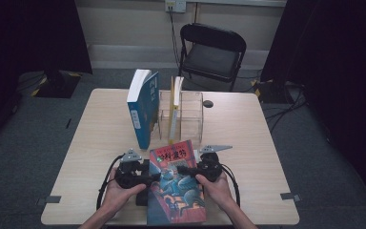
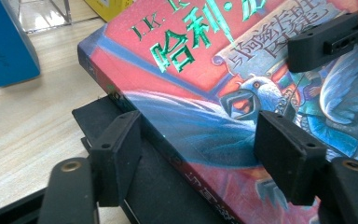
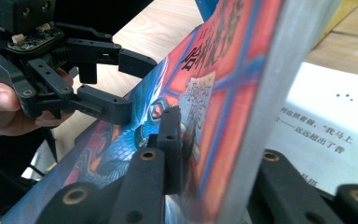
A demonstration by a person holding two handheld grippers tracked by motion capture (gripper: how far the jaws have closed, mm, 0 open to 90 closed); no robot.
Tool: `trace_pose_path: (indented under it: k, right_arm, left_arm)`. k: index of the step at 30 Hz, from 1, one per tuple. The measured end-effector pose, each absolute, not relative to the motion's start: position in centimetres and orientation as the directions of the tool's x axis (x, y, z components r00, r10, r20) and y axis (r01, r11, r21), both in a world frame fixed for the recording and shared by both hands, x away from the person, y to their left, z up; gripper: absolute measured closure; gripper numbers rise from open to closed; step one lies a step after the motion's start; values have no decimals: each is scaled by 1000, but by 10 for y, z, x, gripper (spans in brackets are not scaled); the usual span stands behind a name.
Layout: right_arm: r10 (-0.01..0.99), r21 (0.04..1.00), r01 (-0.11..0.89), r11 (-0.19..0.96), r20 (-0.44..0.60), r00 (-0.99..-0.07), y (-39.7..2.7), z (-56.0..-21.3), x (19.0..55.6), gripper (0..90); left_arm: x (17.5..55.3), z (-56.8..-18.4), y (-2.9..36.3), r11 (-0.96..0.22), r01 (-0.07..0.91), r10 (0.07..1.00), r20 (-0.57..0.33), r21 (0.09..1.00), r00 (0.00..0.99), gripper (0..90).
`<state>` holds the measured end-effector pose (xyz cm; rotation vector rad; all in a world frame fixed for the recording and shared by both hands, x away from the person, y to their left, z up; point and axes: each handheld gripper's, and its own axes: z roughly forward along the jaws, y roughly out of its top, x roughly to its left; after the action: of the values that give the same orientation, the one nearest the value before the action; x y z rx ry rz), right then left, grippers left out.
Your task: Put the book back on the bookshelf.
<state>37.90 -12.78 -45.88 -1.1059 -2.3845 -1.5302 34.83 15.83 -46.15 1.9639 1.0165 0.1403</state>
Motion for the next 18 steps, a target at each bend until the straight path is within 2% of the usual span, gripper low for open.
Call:
trace_pose_path:
  k: [7, 10, 15, 18]
  right_arm:
    - [517, 784, 579, 226, 407, -753, -128, -452, 373, 770]
    - [508, 809, 539, 235, 371, -778, -127, -446, 367, 780]
    - [491, 822, 515, 244, 353, -796, -126, -436, 361, 791]
    - [486, 827, 508, 239, 352, -800, -126, -430, 357, 804]
  left_arm:
    - [351, -463, 159, -238, 613, 691, -313, 753, 652, 243]
    - [354, -462, 163, -222, 637, 660, -366, 738, 655, 235]
    - [358, -463, 164, -190, 669, 600, -455, 718, 658, 268]
    - [357, -459, 165, -195, 669, 586, -461, 718, 666, 291]
